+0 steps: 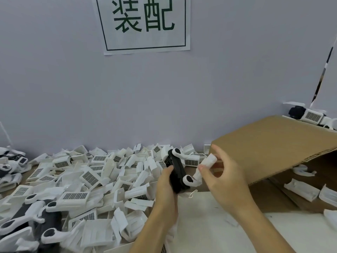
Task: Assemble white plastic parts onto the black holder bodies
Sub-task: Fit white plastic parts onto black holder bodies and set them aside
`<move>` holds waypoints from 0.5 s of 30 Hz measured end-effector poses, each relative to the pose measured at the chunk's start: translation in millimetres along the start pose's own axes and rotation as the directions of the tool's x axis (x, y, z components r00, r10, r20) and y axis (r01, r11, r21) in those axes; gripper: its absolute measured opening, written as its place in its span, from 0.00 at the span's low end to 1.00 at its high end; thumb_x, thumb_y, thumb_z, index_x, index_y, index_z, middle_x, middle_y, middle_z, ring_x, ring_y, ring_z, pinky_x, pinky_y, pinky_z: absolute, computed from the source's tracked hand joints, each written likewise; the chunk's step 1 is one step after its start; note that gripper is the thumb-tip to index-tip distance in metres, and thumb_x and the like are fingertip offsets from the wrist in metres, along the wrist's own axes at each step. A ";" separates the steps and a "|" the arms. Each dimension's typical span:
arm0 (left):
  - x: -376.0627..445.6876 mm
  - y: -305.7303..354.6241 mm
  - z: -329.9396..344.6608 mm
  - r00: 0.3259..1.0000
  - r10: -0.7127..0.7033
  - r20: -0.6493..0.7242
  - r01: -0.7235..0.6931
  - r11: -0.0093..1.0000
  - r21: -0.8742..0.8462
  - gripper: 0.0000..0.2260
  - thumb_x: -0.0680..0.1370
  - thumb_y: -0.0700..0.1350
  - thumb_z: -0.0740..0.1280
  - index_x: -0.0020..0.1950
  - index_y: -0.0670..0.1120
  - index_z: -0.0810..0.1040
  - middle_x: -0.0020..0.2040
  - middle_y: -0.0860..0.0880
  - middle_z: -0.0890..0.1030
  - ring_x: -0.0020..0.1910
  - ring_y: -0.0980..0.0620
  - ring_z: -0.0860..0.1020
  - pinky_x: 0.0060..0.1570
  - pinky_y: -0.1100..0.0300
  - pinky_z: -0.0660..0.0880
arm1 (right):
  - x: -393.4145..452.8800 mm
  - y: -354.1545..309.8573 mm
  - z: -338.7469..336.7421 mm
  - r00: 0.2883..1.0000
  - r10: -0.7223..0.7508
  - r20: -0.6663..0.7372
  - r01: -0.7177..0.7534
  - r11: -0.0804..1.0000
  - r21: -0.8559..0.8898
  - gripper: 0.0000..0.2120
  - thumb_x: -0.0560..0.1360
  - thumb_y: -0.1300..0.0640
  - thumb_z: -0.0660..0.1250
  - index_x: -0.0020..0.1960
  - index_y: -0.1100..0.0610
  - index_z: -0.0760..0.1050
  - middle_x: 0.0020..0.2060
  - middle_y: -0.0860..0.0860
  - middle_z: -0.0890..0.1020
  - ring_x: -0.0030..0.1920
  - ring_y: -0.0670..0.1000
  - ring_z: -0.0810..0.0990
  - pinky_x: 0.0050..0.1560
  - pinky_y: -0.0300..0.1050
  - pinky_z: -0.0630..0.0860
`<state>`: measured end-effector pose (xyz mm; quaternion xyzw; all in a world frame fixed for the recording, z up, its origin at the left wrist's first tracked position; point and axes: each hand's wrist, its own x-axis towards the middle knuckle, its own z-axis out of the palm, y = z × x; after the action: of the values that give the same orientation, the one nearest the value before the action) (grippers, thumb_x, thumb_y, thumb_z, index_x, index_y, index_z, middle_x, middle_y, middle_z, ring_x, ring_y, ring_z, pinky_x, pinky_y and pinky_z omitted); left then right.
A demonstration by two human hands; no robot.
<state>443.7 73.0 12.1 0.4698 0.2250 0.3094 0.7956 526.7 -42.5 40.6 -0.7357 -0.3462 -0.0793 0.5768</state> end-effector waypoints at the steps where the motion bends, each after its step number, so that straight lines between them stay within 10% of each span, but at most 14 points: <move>1: 0.8 0.2 -0.6 1.000 -0.021 -0.001 0.021 1.000 -0.021 0.19 0.80 0.50 0.62 0.57 0.36 0.81 0.51 0.39 0.85 0.46 0.43 0.84 0.45 0.54 0.81 | -1.3 -0.6 2.4 1.000 0.027 0.015 -0.027 1.000 0.008 0.30 0.73 0.53 0.76 0.72 0.51 0.71 0.58 0.45 0.79 0.59 0.49 0.79 0.62 0.50 0.76; 11: 5.2 -9.2 -4.4 0.989 0.144 -0.013 -0.140 0.975 0.172 0.18 0.76 0.42 0.75 0.64 0.44 0.77 0.53 0.43 0.86 0.53 0.43 0.85 0.59 0.40 0.80 | -1.9 6.4 6.2 0.990 0.135 0.031 -0.138 0.983 0.124 0.23 0.73 0.49 0.75 0.67 0.51 0.77 0.55 0.45 0.82 0.56 0.43 0.80 0.58 0.41 0.76; 15: 3.0 -7.2 -3.4 0.979 0.186 0.077 -0.198 0.958 0.206 0.09 0.75 0.45 0.74 0.55 0.46 0.86 0.47 0.46 0.87 0.48 0.45 0.86 0.45 0.50 0.83 | -1.8 12.3 9.7 0.983 0.173 0.065 -0.182 0.971 0.154 0.24 0.74 0.50 0.75 0.68 0.53 0.76 0.56 0.48 0.82 0.57 0.45 0.79 0.58 0.40 0.75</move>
<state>445.7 74.5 3.9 0.5804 0.1875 0.3460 0.7129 530.0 -35.7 26.8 -0.7169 -0.2988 0.0194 0.6296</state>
